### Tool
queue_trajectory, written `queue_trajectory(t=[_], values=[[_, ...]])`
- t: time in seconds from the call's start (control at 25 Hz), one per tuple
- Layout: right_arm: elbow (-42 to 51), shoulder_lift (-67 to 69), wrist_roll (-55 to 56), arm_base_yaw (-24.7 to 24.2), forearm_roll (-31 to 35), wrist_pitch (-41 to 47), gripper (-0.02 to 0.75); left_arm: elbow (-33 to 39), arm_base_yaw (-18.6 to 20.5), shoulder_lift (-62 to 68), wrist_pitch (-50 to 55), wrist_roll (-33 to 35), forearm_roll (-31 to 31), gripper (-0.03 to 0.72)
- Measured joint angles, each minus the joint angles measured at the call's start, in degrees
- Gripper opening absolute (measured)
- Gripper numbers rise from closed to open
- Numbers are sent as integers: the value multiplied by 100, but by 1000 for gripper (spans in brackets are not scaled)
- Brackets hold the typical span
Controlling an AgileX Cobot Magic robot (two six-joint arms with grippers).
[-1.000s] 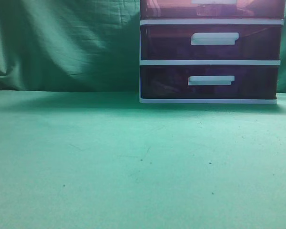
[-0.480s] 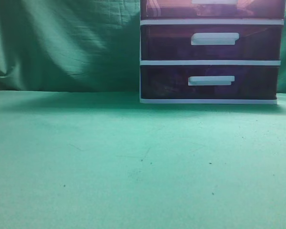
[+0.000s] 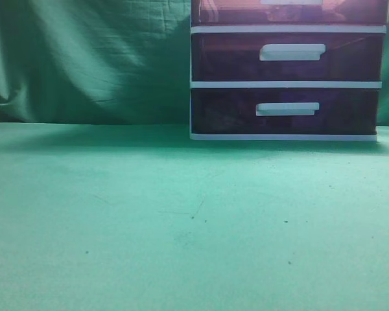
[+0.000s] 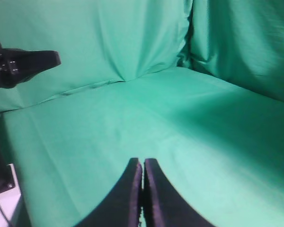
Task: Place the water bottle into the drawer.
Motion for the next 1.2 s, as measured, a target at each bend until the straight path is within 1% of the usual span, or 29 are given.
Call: queue_trajectory(t=[0.12, 0.28, 0.36, 0.44, 0.48, 0.6, 0.68, 0.72, 0.76, 0.8, 0.84, 0.88, 0.96, 1.0, 1.04, 1.08, 1.12, 1.16, 1.2], values=[[0, 0, 0, 133, 0, -12, 0, 0, 0, 0, 0, 0, 0, 0], [0, 0, 0, 164, 0, -12, 0, 0, 0, 0, 0, 0, 0, 0], [0, 0, 53, 164, 0, 211, 0, 0, 0, 0, 0, 0, 0, 0], [0, 0, 444, 164, 64, 981, 0, 0, 0, 0, 0, 0, 0, 0], [0, 0, 742, 164, 221, 1443, 0, 0, 0, 0, 0, 0, 0, 0], [0, 0, 1361, 164, 1078, 3150, 0, 0, 0, 0, 0, 0, 0, 0], [0, 0, 1385, 164, 1766, 4156, 0, 0, 0, 0, 0, 0, 0, 0], [0, 0, 1155, 164, 2090, 4557, 0, 0, 0, 0, 0, 0, 0, 0], [0, 0, 630, 164, 2589, 4840, 0, 0, 0, 0, 0, 0, 0, 0], [0, 0, -49, 164, 3234, 5113, 0, 0, 0, 0, 0, 0, 0, 0], [0, 0, -1125, 164, 3890, 5305, 0, 0, 0, 0, 0, 0, 0, 0], [13, 0, -2441, 164, 4828, 5435, 0, 0, 0, 0, 0, 0, 0, 0], [13, 0, -5236, 164, 7111, 5638, 0, 0, 0, 0, 0, 0, 0, 0], [13, 0, -6808, 169, 8129, 5811, 0, 0, 0, 0, 0, 0, 0, 0], [13, -26, -8291, 169, 9301, 6034, 0, 0, 0, 0, 0, 0, 0, 0], [27, -73, -9409, 169, 10309, 6399, 0, 0, 0, 0, 0, 0, 0, 0], [40, -166, -10537, 169, 10959, 6783, 0, 0, 0, 0, 0, 0, 0, 0], [91, -297, -11377, 169, 11501, 7106, 0, 0, 0, 0, 0, 0, 0, 0], [168, -439, -11909, 169, 11799, 7281, 0, 0, 0, 0, 0, 0, 0, 0]])
